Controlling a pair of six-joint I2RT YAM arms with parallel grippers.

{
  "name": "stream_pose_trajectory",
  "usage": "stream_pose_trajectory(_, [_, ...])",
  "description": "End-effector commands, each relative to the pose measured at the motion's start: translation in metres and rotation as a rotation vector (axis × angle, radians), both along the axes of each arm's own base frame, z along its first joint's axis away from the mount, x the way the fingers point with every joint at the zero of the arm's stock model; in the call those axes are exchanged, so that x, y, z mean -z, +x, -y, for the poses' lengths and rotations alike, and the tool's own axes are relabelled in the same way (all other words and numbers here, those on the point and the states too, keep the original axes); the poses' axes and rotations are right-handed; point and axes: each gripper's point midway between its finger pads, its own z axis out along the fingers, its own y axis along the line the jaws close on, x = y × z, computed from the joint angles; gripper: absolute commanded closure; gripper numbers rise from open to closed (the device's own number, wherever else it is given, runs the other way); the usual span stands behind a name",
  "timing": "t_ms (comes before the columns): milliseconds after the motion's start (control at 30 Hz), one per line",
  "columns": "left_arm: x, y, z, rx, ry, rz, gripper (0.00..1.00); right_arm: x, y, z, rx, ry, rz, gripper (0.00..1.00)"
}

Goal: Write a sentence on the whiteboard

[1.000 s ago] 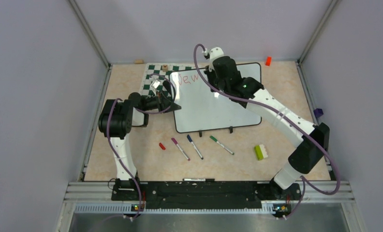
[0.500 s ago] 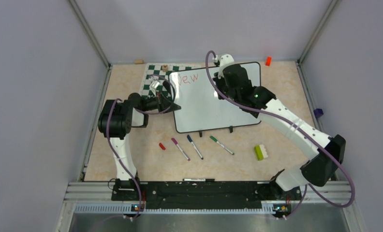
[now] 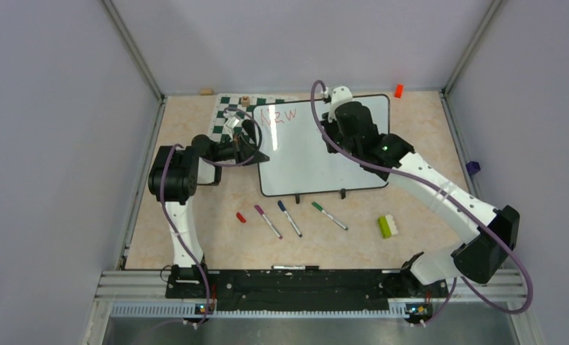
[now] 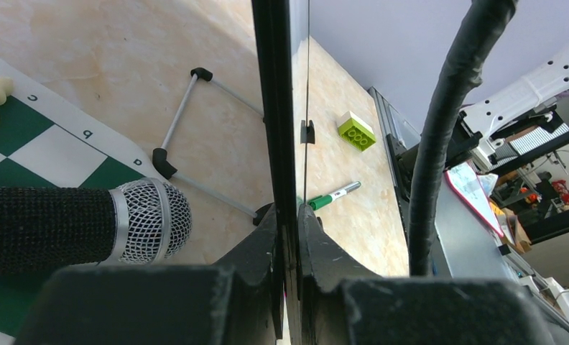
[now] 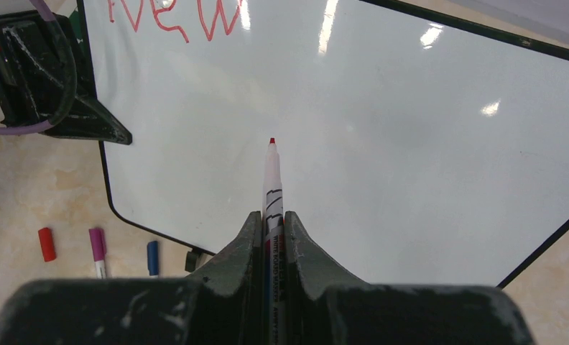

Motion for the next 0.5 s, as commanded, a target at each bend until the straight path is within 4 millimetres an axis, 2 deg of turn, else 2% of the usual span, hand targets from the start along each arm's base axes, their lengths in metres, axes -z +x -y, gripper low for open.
stream_pose_trajectory(0, [-0.005,0.011,-0.002,-0.033,0.006,0.227,1.0,-0.027,-0.005,0.011,0.029,0.066,0.056,1.0])
stream_pose_trajectory(467, [-0.005,0.006,-0.002,-0.023,0.014,0.251,1.0,-0.024,-0.015,0.02,0.042,0.095,0.066,1.0])
